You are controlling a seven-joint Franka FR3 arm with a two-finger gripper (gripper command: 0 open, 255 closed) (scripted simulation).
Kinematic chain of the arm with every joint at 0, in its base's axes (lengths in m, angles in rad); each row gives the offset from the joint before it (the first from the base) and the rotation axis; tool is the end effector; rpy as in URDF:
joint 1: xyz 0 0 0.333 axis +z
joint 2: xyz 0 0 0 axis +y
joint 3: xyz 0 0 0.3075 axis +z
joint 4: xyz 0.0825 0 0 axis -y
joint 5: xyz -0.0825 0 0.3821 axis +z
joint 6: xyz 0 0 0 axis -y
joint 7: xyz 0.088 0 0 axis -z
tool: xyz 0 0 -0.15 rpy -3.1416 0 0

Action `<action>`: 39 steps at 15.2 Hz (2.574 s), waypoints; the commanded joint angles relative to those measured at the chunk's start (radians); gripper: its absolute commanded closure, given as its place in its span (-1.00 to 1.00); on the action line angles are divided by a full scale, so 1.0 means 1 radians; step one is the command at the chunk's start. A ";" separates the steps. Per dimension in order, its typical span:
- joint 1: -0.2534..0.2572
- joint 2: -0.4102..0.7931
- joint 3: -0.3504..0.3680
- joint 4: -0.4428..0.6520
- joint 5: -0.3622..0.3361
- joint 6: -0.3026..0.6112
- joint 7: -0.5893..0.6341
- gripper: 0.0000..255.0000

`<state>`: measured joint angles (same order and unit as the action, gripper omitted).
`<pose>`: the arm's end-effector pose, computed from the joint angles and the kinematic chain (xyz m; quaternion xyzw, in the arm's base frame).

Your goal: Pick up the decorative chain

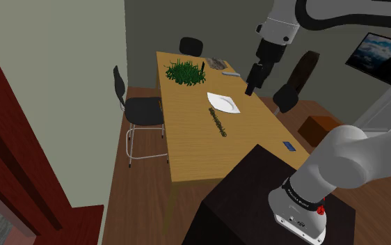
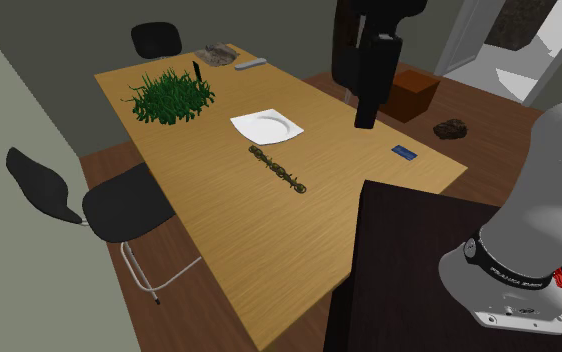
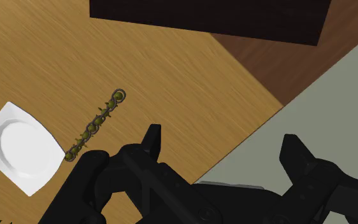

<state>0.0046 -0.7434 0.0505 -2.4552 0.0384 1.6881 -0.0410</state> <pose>0.3263 0.0244 0.4908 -0.9992 -0.0387 0.0121 0.0019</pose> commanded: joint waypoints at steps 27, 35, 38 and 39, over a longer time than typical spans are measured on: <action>-0.186 0.792 -0.153 0.014 -0.160 0.842 -0.043 -1.00; -0.238 1.093 -0.185 0.194 -0.145 0.987 -0.067 -1.00; -0.262 1.203 -0.189 0.280 -0.132 1.021 -0.078 -1.00; -0.271 1.240 -0.190 0.310 -0.128 1.030 -0.081 -1.00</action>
<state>-0.2520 0.4558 -0.1388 -2.1785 -0.0960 2.7073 -0.1109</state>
